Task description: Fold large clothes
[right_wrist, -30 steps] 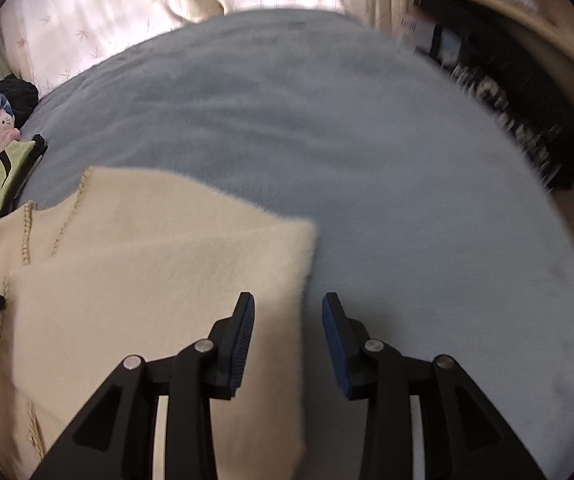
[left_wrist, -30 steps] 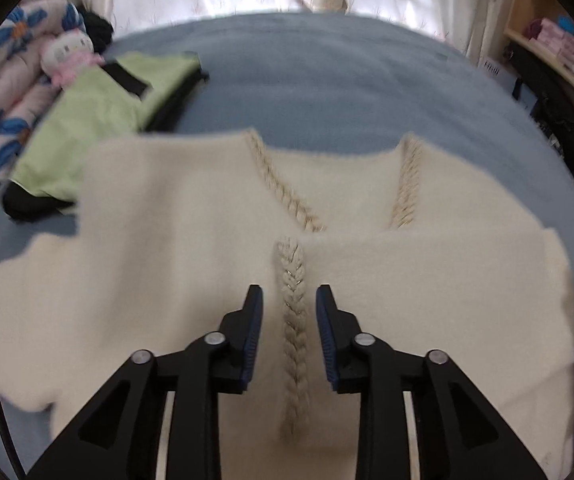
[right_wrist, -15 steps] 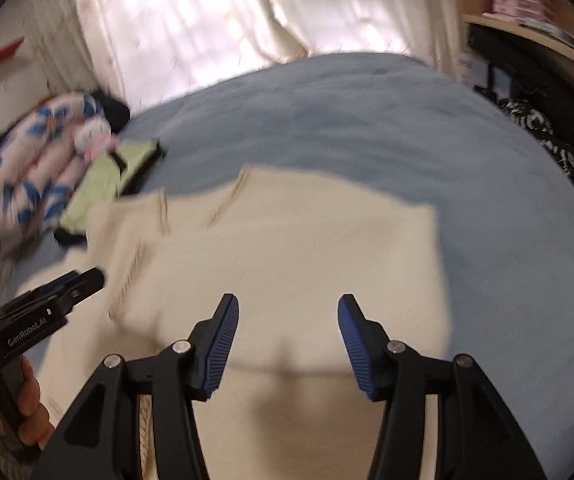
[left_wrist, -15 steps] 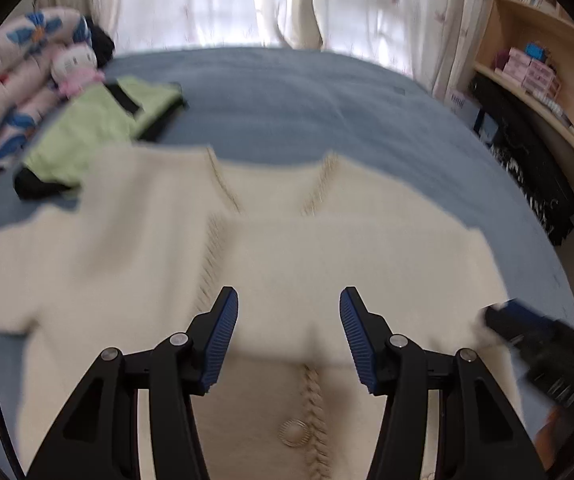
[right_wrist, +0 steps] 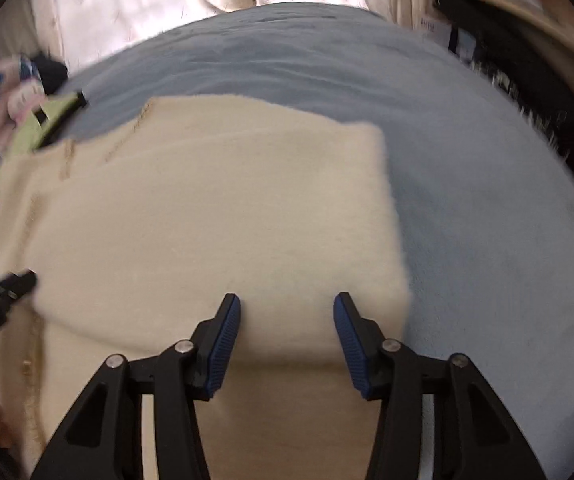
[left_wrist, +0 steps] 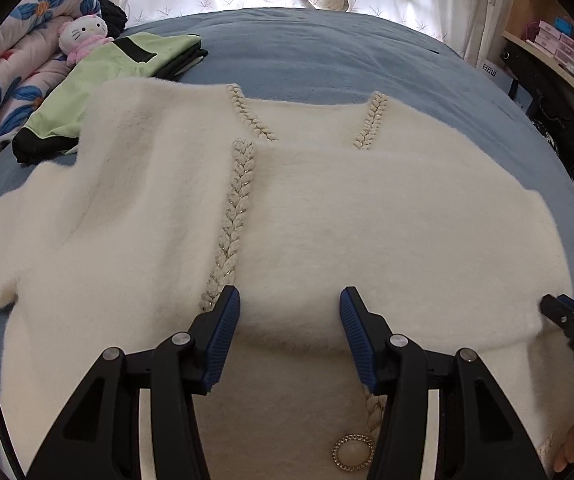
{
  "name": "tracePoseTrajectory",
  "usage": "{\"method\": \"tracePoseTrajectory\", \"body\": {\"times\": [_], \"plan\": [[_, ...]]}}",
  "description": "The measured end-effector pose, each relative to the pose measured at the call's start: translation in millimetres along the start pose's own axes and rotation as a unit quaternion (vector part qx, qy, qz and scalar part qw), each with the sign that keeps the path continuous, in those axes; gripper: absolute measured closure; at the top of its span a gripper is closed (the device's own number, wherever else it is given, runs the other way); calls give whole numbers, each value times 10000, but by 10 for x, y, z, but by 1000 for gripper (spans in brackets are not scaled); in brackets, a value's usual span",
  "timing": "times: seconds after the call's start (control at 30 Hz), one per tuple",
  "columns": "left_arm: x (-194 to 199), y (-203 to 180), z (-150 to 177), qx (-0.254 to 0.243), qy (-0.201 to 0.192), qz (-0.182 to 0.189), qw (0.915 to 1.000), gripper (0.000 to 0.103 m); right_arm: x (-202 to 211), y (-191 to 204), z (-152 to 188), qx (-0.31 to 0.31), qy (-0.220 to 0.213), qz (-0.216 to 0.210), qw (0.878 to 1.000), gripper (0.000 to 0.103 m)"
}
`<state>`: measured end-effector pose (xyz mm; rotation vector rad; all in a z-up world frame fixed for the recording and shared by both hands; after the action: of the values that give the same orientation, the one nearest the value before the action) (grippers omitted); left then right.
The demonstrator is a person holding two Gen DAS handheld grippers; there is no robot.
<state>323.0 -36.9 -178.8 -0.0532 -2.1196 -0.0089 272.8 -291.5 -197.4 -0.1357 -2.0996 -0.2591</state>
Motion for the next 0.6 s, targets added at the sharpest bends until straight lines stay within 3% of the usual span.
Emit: {"method": "tracePoseTrajectory", "body": {"times": [0.27, 0.33, 0.6], "plan": [[97, 54, -2, 258, 176, -15, 9995, 52, 135, -282, 91, -711, 32, 567, 9958, 53], [144, 78, 2, 304, 189, -42, 9993, 52, 103, -314, 137, -895, 185, 341, 9952, 53], [398, 78, 5, 421, 158, 109, 9989, 51, 312, -183, 255, -861, 184, 144, 9960, 53]]}}
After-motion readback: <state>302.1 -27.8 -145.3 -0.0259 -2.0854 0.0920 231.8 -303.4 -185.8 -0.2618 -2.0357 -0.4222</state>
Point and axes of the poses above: each gripper's, at about its wrist camera, not at the fingertips, and x roughly against the way its jaws point, y to its left, z to its underside, the point moved 6 cm from there along -x, roughly the way its jaws point, and after that the axes turned 6 degrees about -x, right-handed, at the moved point
